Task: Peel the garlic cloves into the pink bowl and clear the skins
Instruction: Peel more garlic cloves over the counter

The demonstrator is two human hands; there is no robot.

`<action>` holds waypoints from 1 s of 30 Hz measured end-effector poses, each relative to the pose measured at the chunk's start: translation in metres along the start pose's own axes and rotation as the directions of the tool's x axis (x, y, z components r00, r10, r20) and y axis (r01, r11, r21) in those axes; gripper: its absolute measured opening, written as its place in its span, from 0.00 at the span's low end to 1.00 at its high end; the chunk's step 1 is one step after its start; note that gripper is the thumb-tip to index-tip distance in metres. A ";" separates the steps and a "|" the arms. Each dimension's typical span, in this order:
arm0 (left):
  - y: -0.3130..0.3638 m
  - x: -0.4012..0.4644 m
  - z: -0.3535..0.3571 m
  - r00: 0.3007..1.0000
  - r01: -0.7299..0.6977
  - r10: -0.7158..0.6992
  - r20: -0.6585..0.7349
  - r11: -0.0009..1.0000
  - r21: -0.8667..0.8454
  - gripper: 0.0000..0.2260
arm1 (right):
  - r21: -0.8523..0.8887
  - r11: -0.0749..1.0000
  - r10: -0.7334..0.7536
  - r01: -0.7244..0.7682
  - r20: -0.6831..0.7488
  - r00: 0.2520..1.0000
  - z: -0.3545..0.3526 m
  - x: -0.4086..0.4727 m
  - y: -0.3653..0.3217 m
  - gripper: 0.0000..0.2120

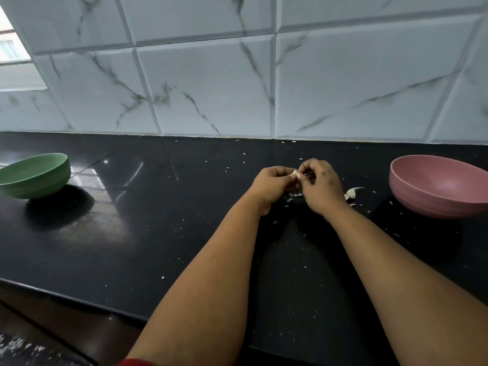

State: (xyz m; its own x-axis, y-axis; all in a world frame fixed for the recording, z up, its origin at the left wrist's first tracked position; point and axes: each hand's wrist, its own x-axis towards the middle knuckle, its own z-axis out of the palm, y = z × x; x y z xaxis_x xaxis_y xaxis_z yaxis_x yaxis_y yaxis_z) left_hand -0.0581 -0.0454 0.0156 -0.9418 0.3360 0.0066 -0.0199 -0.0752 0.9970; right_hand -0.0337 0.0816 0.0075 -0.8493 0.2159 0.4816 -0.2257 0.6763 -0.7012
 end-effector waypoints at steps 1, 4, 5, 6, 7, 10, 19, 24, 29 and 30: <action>0.001 0.000 0.001 1.000 -0.005 0.005 0.005 1.000 0.001 0.07 | -0.007 1.000 -0.003 0.003 0.008 1.000 0.000 0.000 0.000 0.01; 0.003 0.001 0.004 0.999 -0.009 0.007 -0.047 0.999 -0.038 0.06 | -0.028 1.000 -0.003 0.004 0.022 1.000 0.000 0.000 0.000 0.01; 0.003 0.002 0.003 0.997 -0.004 -0.001 -0.078 0.998 -0.070 0.07 | -0.033 0.999 -0.007 0.008 0.022 1.000 0.001 0.000 0.000 0.01; 0.003 0.003 0.001 0.995 0.000 -0.011 -0.101 0.994 -0.107 0.07 | -0.036 0.999 -0.009 0.010 0.021 1.000 0.002 0.000 0.000 0.01; 0.004 0.004 0.000 0.993 0.001 -0.017 -0.114 0.990 -0.141 0.07 | -0.035 0.999 -0.008 0.009 0.019 1.000 0.002 0.000 0.001 0.00; 0.003 0.007 -0.002 0.990 -0.009 -0.018 -0.138 0.981 -0.195 0.09 | -0.011 1.000 0.001 -0.001 -0.008 1.000 0.003 0.001 0.002 0.01; 0.002 0.010 -0.006 0.977 -0.073 0.030 -0.212 0.978 -0.197 0.12 | 0.172 0.983 0.096 -0.066 -0.174 0.980 -0.003 0.003 0.004 0.05; 0.002 0.009 -0.004 0.976 -0.073 0.040 -0.216 0.986 -0.148 0.13 | 0.044 0.996 0.087 -0.082 -0.116 0.989 -0.005 0.002 0.003 0.09; 0.000 0.007 -0.001 0.974 -0.072 0.068 -0.218 0.997 -0.014 0.12 | 0.127 0.987 0.111 -0.095 -0.118 0.987 -0.004 0.002 0.005 0.06; -0.001 0.007 -0.001 0.973 -0.074 0.081 -0.218 0.996 0.040 0.12 | 0.126 0.988 0.102 -0.085 -0.136 0.985 -0.005 0.003 0.004 0.04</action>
State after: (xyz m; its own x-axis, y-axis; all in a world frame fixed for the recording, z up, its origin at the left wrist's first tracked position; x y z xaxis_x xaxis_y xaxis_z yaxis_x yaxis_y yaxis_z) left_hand -0.0652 -0.0438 0.0150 -0.9907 0.1161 0.0706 0.0637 -0.0621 0.9960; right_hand -0.0349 0.0884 0.0081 -0.7949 0.3782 0.4745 -0.2107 0.5613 -0.8003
